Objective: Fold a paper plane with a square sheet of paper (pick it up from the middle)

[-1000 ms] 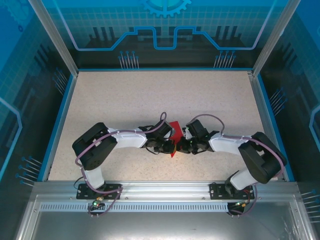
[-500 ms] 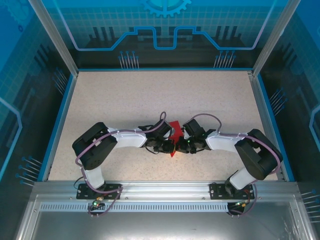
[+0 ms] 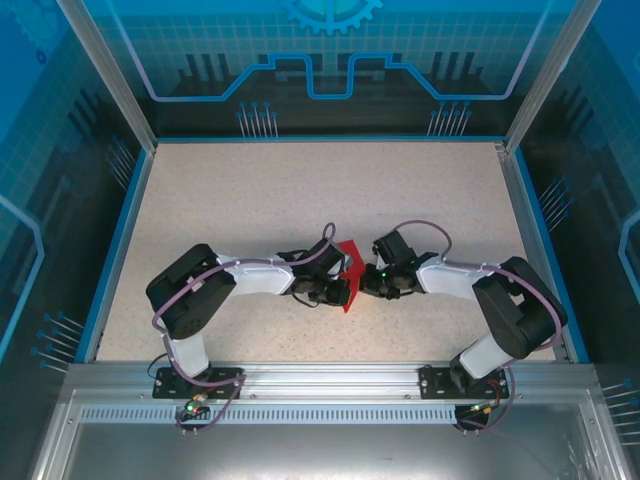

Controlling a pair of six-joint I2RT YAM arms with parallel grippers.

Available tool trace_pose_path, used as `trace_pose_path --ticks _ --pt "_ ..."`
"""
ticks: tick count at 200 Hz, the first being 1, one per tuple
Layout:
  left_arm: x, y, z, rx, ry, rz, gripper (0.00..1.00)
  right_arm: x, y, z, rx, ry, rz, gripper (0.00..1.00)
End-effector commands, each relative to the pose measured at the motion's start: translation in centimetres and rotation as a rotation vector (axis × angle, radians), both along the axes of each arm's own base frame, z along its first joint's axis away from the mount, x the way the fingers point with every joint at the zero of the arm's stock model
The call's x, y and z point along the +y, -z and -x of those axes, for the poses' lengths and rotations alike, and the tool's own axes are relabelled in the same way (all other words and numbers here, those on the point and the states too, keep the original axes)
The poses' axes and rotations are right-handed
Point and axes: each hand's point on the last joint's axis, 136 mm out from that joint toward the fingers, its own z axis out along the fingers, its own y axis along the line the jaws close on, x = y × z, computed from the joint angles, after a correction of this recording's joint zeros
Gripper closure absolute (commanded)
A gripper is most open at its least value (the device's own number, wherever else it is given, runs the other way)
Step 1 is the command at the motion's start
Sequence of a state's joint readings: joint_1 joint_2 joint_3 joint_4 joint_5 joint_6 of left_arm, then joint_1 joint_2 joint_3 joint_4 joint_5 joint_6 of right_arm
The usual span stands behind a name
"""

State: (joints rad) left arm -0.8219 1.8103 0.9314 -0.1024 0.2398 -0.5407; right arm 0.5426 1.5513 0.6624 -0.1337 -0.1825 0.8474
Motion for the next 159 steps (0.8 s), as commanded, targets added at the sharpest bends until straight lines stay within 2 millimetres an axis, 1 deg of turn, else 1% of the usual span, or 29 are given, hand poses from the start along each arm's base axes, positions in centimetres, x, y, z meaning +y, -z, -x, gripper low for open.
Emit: trace_pose_path --ticks 1,24,44,68,118,137,159 --pt "4.5 5.0 3.3 0.119 0.019 -0.22 1.0 -2.9 -0.3 -2.1 -0.057 0.066 0.096 1.0" --pt "4.5 4.9 3.3 0.113 0.024 -0.218 1.0 -2.3 -1.5 -2.3 -0.074 0.052 0.047 1.0" --pt "4.4 4.8 3.2 0.11 0.029 -0.216 1.0 -1.1 -3.1 -2.0 -0.086 0.028 -0.026 1.0" --pt "4.2 4.8 3.1 0.109 0.031 -0.214 1.0 0.1 -4.0 -1.9 -0.098 0.018 -0.078 0.99" --pt "4.2 4.7 3.1 0.108 0.036 -0.214 1.0 2.1 -2.7 -2.3 -0.065 -0.007 -0.12 1.0" --pt "4.2 4.7 3.1 0.109 0.037 -0.213 1.0 2.4 -2.5 -2.3 -0.066 -0.014 -0.117 1.0" --pt "4.1 4.8 3.2 0.113 0.037 -0.213 1.0 2.1 -1.8 -2.3 -0.061 -0.012 -0.09 1.0"
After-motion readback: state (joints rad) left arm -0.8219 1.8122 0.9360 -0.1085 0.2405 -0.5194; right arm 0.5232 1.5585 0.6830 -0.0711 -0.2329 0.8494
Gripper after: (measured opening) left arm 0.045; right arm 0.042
